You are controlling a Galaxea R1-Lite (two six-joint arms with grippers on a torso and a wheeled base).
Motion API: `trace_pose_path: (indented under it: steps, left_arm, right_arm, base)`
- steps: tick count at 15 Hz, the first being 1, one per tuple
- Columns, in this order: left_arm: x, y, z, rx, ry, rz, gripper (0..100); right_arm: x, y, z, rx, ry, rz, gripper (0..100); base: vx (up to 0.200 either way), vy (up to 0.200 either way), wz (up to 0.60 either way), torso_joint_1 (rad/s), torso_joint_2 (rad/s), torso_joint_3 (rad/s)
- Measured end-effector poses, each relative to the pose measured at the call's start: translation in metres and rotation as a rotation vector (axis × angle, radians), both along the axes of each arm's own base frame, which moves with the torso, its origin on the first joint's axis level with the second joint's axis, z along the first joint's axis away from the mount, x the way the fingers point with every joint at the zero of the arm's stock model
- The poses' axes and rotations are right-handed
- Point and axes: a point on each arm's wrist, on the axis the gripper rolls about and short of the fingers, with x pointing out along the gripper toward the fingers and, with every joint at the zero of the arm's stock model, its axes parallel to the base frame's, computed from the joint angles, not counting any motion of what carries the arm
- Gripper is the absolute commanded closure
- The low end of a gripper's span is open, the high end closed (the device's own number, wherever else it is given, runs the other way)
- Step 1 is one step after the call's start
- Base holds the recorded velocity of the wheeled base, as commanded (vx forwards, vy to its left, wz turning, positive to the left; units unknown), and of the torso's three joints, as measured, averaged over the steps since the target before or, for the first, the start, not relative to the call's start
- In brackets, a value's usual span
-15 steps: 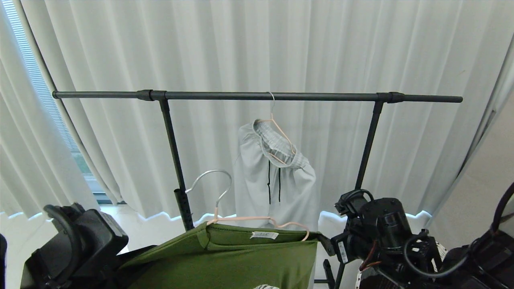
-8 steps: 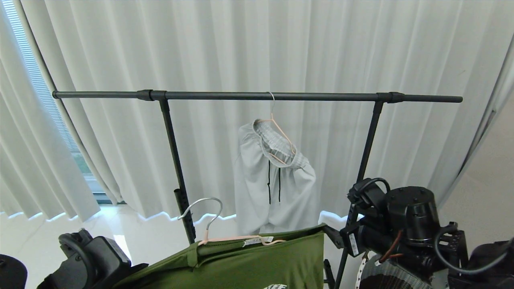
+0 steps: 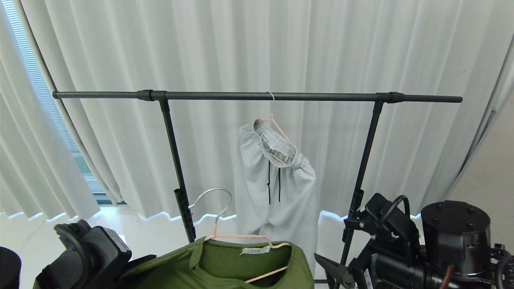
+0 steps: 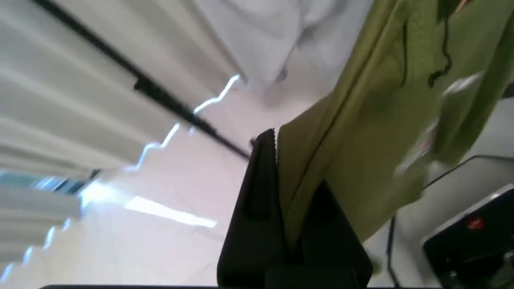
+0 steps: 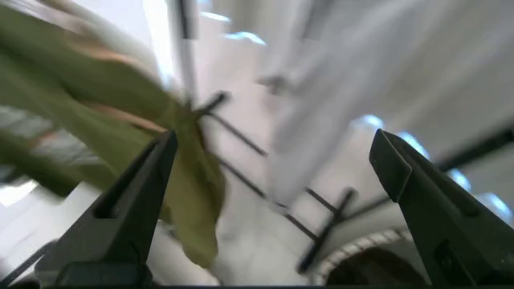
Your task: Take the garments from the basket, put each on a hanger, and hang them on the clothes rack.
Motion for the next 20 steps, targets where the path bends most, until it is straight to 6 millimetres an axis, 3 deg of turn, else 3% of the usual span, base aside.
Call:
trace_pose_path:
  steps: [6, 12, 16, 20]
  left_arm:
    - [-0.006, 0.000, 0.004, -0.062, 0.002, -0.101, 100]
    - [-0.016, 0.002, 0.011, -0.116, -0.022, -0.245, 100]
    - [-0.020, 0.000, 0.013, -0.125, -0.033, -0.289, 100]
    - [-0.021, 0.001, 0.014, -0.131, -0.040, -0.294, 100]
  right_arm:
    - [-0.013, 0.007, 0.018, -0.024, -0.005, 0.228, 0]
    - [-0.024, 0.038, 0.047, -0.088, 0.027, 0.549, 0]
    - [-0.026, 0.060, 0.044, -0.104, 0.037, 0.605, 0]
    - [-0.027, 0.067, 0.034, -0.129, 0.065, 0.617, 0]
  base:
    - [0.000, 0.000, 0.00, 0.000, 0.00, 0.000]
    - [0.000, 0.000, 0.00, 0.000, 0.00, 0.000]
    - [0.000, 0.000, 0.00, 0.000, 0.00, 0.000]
    - [0.000, 0.000, 0.00, 0.000, 0.00, 0.000]
